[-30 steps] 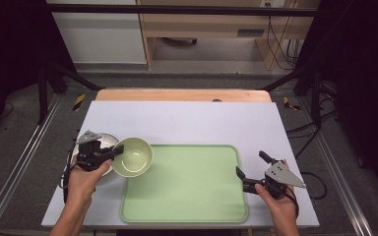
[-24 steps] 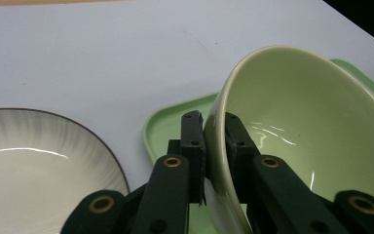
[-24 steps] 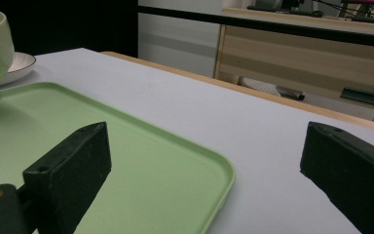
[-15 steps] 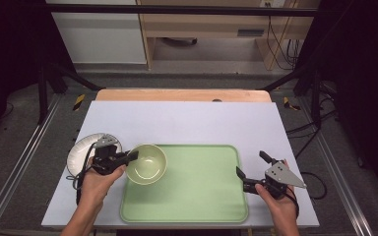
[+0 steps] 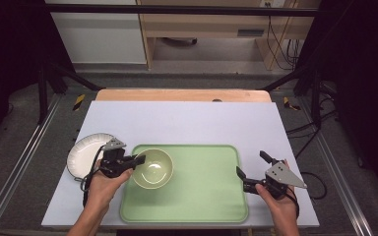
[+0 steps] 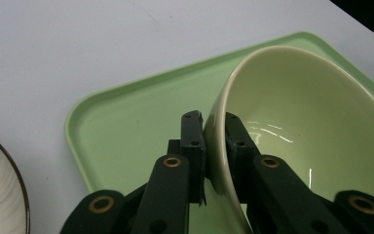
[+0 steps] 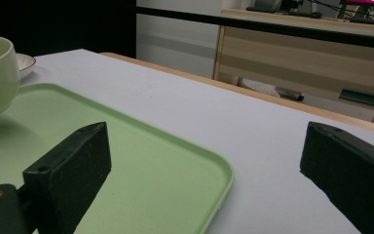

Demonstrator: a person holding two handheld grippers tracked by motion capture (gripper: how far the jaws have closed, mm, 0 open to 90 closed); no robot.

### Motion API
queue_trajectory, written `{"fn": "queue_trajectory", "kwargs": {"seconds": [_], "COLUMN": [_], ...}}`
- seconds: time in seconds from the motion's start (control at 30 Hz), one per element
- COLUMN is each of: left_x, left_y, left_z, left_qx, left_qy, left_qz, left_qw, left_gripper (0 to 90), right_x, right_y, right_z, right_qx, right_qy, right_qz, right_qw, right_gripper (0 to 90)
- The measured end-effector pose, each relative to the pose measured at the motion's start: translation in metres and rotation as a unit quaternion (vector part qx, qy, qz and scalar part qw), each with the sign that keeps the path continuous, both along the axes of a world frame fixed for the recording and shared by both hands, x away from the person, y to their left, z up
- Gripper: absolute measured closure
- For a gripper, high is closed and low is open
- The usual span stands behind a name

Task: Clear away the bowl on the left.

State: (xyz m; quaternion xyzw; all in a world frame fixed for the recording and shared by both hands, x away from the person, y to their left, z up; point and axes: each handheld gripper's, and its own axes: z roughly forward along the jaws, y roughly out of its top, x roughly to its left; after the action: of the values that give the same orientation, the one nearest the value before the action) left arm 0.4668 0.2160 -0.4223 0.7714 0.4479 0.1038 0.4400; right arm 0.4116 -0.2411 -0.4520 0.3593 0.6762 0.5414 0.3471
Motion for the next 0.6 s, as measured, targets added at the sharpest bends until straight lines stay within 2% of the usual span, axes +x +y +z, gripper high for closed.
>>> {"fn": "queue_trajectory", "kwargs": {"seconds": [0.4, 0.6], "left_x": [0.001, 0.0], "left_y": [-0.008, -0.012], "left_z": [-0.006, -0.007], "left_qx": [-0.002, -0.006], "left_qy": [0.008, 0.011], "left_qz": [-0.008, -0.011], "left_qw": [0.9999, 0.9999], "left_gripper": [81.8, 81.8], "right_x": [0.0, 0.0], "right_y": [-0.002, -0.011], "right_z": [0.0, -0.001], "right_qx": [0.0, 0.008], "right_qy": [-0.006, -0.024], "right_qz": [0.004, 0.002], "right_qw": [1.0, 0.9997], "right_gripper": [4.8, 5.3]}}
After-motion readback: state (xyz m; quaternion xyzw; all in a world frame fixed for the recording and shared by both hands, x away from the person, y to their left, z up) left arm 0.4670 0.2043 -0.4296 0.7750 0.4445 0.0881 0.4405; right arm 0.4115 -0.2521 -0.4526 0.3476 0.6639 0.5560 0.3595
